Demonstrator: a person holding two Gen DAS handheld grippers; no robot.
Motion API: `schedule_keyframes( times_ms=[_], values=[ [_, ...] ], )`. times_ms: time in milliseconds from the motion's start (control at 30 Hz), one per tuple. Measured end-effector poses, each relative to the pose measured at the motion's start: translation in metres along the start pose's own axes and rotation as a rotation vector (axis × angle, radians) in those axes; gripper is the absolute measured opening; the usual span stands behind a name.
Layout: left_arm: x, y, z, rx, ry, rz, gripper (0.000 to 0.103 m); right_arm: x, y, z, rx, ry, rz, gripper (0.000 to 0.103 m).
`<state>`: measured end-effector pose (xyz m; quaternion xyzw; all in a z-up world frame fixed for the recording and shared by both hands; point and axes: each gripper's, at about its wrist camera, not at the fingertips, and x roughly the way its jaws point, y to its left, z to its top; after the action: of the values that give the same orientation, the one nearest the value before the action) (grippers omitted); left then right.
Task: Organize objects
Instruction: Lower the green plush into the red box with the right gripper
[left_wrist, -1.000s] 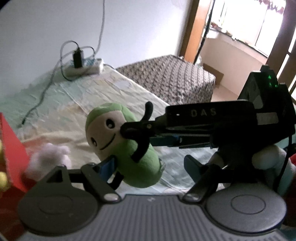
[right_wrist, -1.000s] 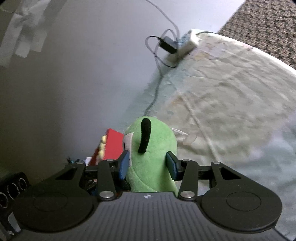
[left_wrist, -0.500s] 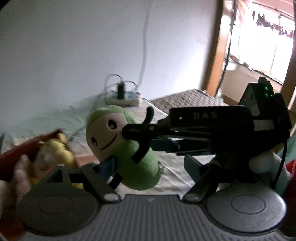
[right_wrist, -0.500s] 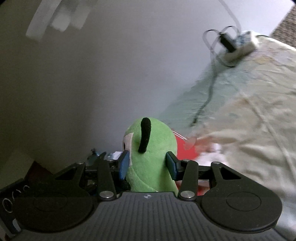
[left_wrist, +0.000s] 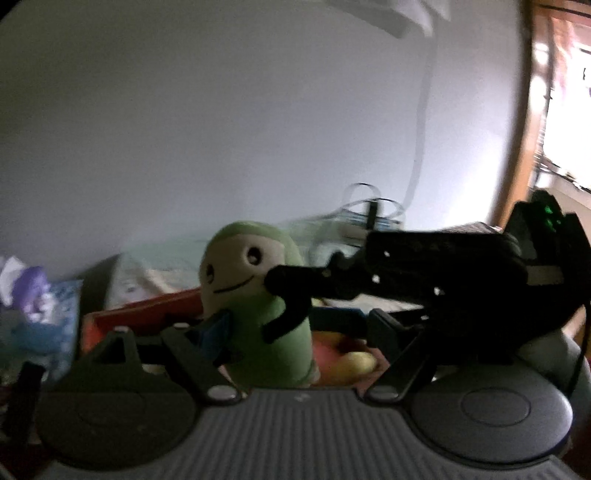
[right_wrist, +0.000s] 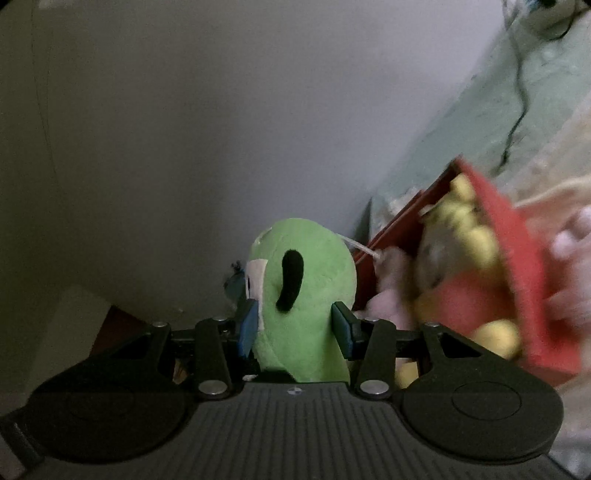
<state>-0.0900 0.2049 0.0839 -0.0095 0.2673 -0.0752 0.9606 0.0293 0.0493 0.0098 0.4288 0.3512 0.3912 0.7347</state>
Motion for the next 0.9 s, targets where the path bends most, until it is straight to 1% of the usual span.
schedule_keyframes(
  times_ms=[100, 200, 300, 400, 467, 533, 633, 733, 800, 900],
  values=[
    [0.002, 0.027, 0.001, -0.046, 0.005, 0.035, 0.081, 0.027, 0.005, -0.007, -0.013, 0.028, -0.006, 0.047],
    [0.007, 0.05, -0.003, -0.084, 0.022, 0.053, 0.081, 0.047, 0.007, -0.01, -0.042, 0.046, -0.043, 0.046],
    [0.017, 0.064, -0.01, -0.101, 0.046, 0.061, 0.081, 0.065, 0.004, -0.01, -0.072, 0.074, -0.087, 0.046],
    [0.031, 0.072, -0.017, -0.107, 0.078, 0.074, 0.08, 0.08, 0.004, -0.012, -0.131, 0.103, -0.152, 0.046],
    [0.039, 0.075, -0.021, -0.112, 0.102, 0.07, 0.078, 0.088, 0.005, -0.015, -0.197, 0.12, -0.211, 0.046],
    [0.047, 0.077, -0.024, -0.114, 0.126, 0.06, 0.078, 0.096, 0.003, -0.017, -0.237, 0.15, -0.256, 0.046],
    [0.055, 0.075, -0.029, -0.113, 0.154, 0.057, 0.077, 0.102, -0.006, -0.015, -0.219, 0.17, -0.271, 0.045],
    [0.062, 0.074, -0.032, -0.109, 0.168, 0.05, 0.077, 0.102, -0.009, -0.013, -0.237, 0.168, -0.293, 0.043],
    [0.067, 0.074, -0.034, -0.109, 0.184, 0.039, 0.077, 0.099, -0.004, -0.015, -0.25, 0.169, -0.322, 0.042],
    [0.082, 0.075, -0.038, -0.109, 0.215, 0.049, 0.077, 0.108, -0.011, -0.011, -0.281, 0.198, -0.352, 0.04]
  ],
)
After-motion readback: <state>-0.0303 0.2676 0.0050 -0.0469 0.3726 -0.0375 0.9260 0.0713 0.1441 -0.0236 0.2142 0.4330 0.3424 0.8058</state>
